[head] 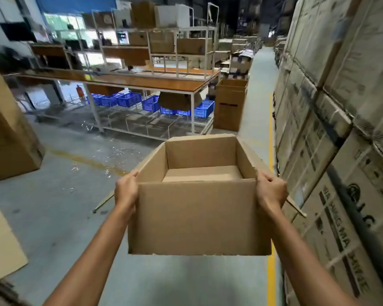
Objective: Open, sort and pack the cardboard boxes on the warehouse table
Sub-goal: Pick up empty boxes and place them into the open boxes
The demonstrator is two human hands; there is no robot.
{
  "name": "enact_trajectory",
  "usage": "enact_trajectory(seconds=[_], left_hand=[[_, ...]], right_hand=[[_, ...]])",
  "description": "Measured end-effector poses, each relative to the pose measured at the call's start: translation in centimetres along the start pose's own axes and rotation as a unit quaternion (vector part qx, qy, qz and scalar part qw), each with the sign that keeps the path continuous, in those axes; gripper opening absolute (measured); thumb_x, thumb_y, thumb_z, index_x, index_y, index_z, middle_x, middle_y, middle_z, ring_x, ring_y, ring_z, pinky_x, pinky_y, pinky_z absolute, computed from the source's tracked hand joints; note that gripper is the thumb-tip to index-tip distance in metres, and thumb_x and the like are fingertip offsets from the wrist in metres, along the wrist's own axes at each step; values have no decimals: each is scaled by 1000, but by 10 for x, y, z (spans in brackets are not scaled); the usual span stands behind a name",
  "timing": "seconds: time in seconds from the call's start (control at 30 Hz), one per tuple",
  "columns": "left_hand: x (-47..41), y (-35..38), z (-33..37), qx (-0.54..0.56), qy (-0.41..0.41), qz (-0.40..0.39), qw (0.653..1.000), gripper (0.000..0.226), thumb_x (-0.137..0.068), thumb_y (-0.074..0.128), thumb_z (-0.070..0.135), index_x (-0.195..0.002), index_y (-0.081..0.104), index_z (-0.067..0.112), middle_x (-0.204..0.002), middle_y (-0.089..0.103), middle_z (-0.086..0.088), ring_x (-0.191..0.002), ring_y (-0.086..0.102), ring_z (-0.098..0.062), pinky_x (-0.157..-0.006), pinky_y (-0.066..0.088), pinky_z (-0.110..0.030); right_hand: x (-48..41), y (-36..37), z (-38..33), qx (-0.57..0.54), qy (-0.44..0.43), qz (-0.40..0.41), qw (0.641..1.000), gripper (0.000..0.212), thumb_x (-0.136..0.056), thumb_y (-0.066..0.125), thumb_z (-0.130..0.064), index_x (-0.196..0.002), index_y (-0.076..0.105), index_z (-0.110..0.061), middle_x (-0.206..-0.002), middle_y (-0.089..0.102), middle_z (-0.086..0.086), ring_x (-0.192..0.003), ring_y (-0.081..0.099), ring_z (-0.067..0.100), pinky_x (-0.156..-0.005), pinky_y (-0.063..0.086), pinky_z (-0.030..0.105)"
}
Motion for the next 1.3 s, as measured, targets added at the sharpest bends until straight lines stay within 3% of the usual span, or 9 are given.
enact_trajectory(seconds=[0.1,0.37,0.47,0.53,0.67,0.87,1.03,1.23,1.3], left_hand=[[-17,11,-16,-27,-42,63,997,43,-83,48,22,-118,72,27,-123,70,2,-110,65,-23,-99,52,-44],[-51,-7,-55,-73,-110,189,973,35,-85,59,37,-88,73,5,-96,73,-15,-94,65,-37,-79,48,-40],[-68,-17,-75,-58,-141,231,961,35,-88,58,33,-66,57,5,-68,57,-9,-77,57,-33,-69,40,-37],[-83,-24,-83,-61,-150,255,953,34,-91,58,28,-64,53,8,-64,51,-7,-72,51,-28,-66,36,-36],[-134,-44,-100,-61,-150,305,938,29,-95,58,26,-97,74,2,-97,72,-13,-87,61,-29,-71,38,-32],[-244,-84,-118,-54,-157,341,925,32,-96,50,15,-116,74,13,-128,68,-9,-117,61,-31,-84,43,-30],[-329,-116,-127,-1,-174,351,920,34,-95,49,12,-121,71,14,-133,64,-7,-125,58,-27,-104,45,-35],[-453,-186,-206,77,-244,267,929,37,-88,53,24,-120,70,32,-136,61,-3,-121,59,-27,-106,45,-52],[-481,-201,-197,116,-256,282,917,36,-92,55,24,-126,66,20,-129,65,-5,-115,62,-27,-104,47,-51]], right_hand=[[-31,37,0,47,1,-40,998,31,-90,64,-29,-109,76,-8,-110,70,25,-107,63,42,-81,48,39],[-62,153,8,97,9,-164,982,26,-88,61,-24,-100,77,-6,-102,70,27,-97,62,41,-75,43,34],[-66,204,4,114,0,-203,973,26,-87,61,-26,-101,78,-11,-101,72,22,-97,62,38,-78,45,33],[-66,242,-1,123,-13,-223,967,26,-88,61,-26,-100,78,-12,-103,72,22,-99,63,39,-82,47,34],[-64,337,-14,126,-46,-266,955,28,-88,61,-28,-105,79,-14,-108,73,19,-103,64,38,-87,49,35],[-50,492,-51,132,-101,-322,932,25,-84,62,-27,-92,78,-8,-96,73,21,-90,65,36,-80,52,37],[-38,608,-91,127,-139,-345,920,25,-82,64,-23,-90,75,-2,-99,69,25,-96,64,43,-79,52,38],[-15,740,-116,121,-153,-395,898,28,-80,63,-20,-95,70,2,-101,64,28,-102,61,43,-78,53,45],[-4,793,-121,126,-156,-420,885,27,-79,62,-20,-93,71,1,-98,66,27,-99,63,43,-76,54,44]])
Point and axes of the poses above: each hand's wrist, its own x-axis away from the middle knuckle, its own y-axis out of the palm, z = x × y, the point moved 4 cm from there along -x, towards the middle knuckle
